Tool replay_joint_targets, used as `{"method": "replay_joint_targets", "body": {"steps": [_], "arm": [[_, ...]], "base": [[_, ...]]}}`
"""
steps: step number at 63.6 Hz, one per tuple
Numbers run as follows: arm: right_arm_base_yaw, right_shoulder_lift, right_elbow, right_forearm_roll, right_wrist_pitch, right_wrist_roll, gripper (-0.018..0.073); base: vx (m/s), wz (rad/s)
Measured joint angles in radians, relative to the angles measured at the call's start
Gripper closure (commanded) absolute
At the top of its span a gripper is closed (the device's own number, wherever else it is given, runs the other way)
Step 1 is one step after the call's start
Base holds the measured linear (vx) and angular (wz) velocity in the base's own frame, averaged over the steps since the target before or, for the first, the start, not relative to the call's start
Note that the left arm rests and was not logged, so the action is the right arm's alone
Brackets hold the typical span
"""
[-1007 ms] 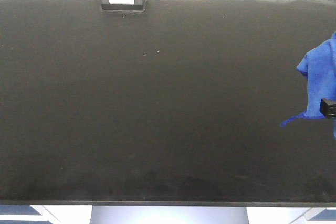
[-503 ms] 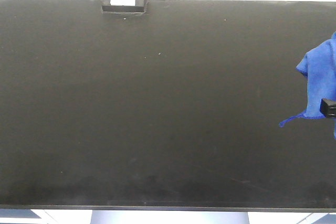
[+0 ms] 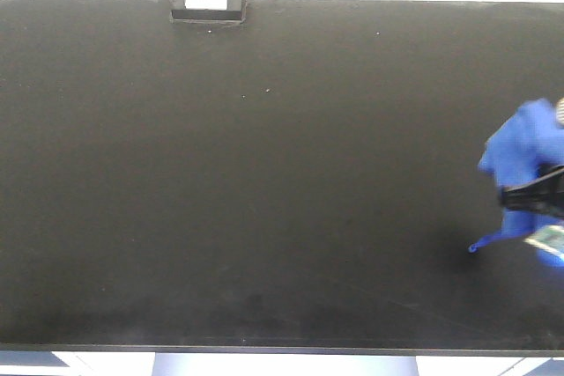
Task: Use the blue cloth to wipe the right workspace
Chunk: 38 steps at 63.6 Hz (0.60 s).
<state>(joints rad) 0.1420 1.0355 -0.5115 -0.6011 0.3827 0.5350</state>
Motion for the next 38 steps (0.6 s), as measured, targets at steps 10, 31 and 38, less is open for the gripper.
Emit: {"method": "replay_joint_targets", "body": {"steps": [10,31,38], "arm": [[0.0,0.18,0.0,0.0,-0.111,0.0,0.0559],[0.044,0.576,-0.009,-0.008,-0.459,0.03,0.0559],[0.143,0.606,-0.024,-0.008,-0.526,0.077,0.0559]], "base": [[0.0,0.0],[0.0,0.0],[0.0,0.0]]}}
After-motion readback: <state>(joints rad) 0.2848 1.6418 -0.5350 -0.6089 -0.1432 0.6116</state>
